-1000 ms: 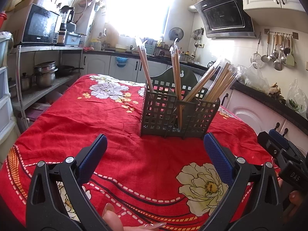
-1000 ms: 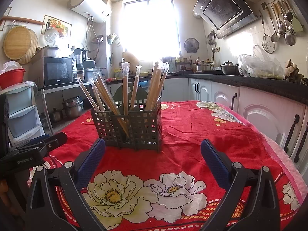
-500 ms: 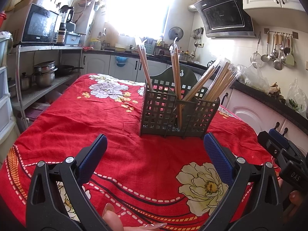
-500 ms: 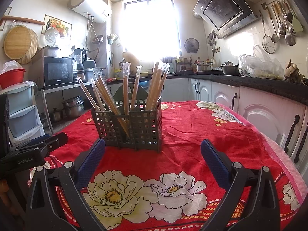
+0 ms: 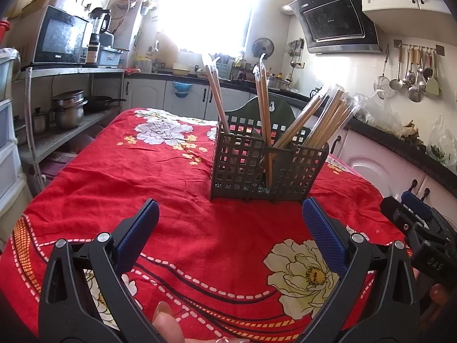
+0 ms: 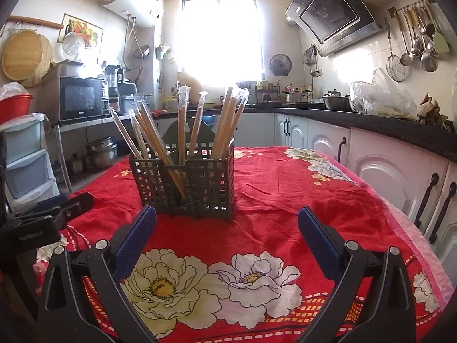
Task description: Organize utensils
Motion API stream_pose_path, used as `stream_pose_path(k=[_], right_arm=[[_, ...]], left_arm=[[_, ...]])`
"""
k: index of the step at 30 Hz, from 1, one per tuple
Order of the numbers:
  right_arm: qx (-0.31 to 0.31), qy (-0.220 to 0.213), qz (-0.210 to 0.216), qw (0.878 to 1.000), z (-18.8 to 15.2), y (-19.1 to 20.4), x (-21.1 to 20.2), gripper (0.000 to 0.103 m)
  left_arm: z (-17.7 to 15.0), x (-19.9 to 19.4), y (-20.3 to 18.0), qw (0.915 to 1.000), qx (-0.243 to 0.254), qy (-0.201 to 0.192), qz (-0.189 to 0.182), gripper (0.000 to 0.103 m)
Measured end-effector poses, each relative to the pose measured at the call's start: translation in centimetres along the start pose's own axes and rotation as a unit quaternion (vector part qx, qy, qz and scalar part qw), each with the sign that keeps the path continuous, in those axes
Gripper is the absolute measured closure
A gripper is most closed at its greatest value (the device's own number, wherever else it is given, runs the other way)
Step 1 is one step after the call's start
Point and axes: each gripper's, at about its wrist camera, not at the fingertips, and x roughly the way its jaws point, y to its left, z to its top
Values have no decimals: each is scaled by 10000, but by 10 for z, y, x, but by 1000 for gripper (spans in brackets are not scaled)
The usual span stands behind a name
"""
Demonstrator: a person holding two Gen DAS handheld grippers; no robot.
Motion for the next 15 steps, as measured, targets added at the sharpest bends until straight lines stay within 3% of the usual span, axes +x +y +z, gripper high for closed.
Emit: stream_pose_path(k=[4,9,12,15], right_arm=[[22,54,-70,10000,0,-2,2,6],[489,325,-81,9982,6,-28,6,6],[840,577,-269,9944,13,-58,13,6],[1062,970,-694,9872,21,-95,25,6]], left_arm=[[1,-1,1,9997,-46,213,-109,11],[20,-10,18,9989,-364,296,-44,11],[38,-9,38,9986,-374,312,226,11],[54,2,64,9957,-253,441,778,11]])
